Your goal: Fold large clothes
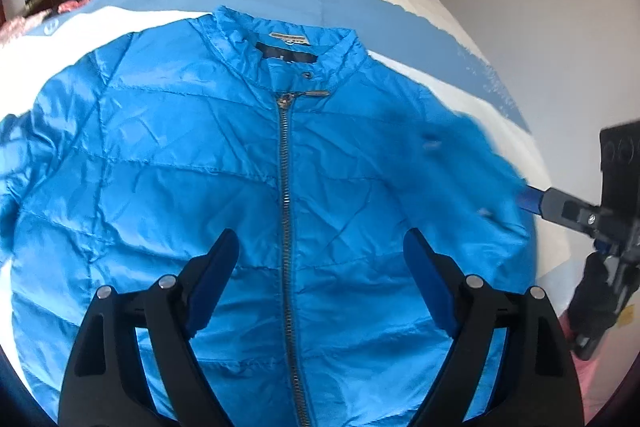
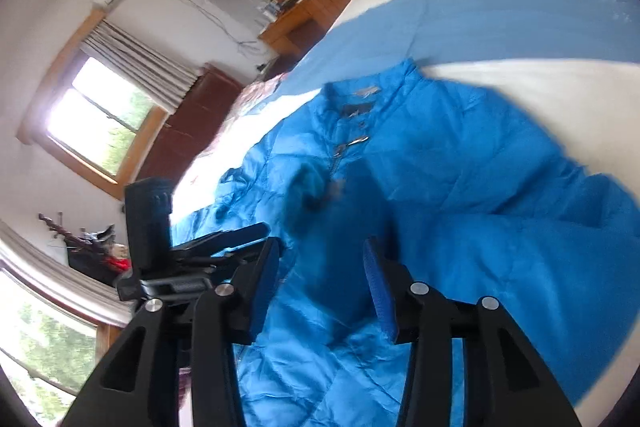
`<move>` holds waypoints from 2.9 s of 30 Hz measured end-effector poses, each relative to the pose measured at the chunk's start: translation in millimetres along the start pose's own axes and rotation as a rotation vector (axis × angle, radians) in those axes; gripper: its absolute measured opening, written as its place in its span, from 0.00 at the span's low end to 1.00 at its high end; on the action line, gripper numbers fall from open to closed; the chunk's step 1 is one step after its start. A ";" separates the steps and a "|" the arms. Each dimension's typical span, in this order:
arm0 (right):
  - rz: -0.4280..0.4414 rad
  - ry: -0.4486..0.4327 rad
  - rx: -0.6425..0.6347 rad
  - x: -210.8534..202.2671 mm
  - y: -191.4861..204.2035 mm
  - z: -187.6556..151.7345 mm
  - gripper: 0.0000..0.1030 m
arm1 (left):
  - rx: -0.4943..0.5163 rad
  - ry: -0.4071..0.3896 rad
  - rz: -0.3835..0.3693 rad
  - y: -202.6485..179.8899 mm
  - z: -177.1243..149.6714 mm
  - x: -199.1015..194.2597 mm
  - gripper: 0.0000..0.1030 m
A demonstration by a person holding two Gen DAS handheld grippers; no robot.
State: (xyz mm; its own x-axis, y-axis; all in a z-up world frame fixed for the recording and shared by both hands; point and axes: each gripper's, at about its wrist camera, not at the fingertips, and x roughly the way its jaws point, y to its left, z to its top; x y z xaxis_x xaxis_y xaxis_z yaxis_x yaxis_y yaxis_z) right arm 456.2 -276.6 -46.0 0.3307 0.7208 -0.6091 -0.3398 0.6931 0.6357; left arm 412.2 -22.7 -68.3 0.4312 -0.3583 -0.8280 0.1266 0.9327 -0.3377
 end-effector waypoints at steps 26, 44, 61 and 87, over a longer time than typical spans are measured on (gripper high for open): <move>-0.440 -0.074 0.175 -53.7 -93.6 -31.0 0.44 | -0.056 0.076 -0.129 -19.6 0.5 23.1 0.86; -0.210 -0.159 0.094 -68.0 -62.2 -25.3 0.44 | -0.099 -0.260 0.183 47.5 16.5 -60.5 0.27; -0.354 0.037 0.074 24.9 -58.8 -27.4 0.37 | -0.197 -0.069 0.198 120.7 14.6 -8.8 0.41; -0.359 0.062 0.041 70.0 -20.1 -30.0 0.35 | -0.034 -0.085 0.236 80.5 8.3 14.9 0.40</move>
State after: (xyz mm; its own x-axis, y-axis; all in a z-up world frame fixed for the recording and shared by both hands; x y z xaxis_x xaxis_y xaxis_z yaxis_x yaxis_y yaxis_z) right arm 459.7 -240.0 -115.6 0.3676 0.4317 -0.8237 -0.1756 0.9020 0.3944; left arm 436.3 47.4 -104.1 0.5188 -0.1250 -0.8457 -0.0160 0.9877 -0.1558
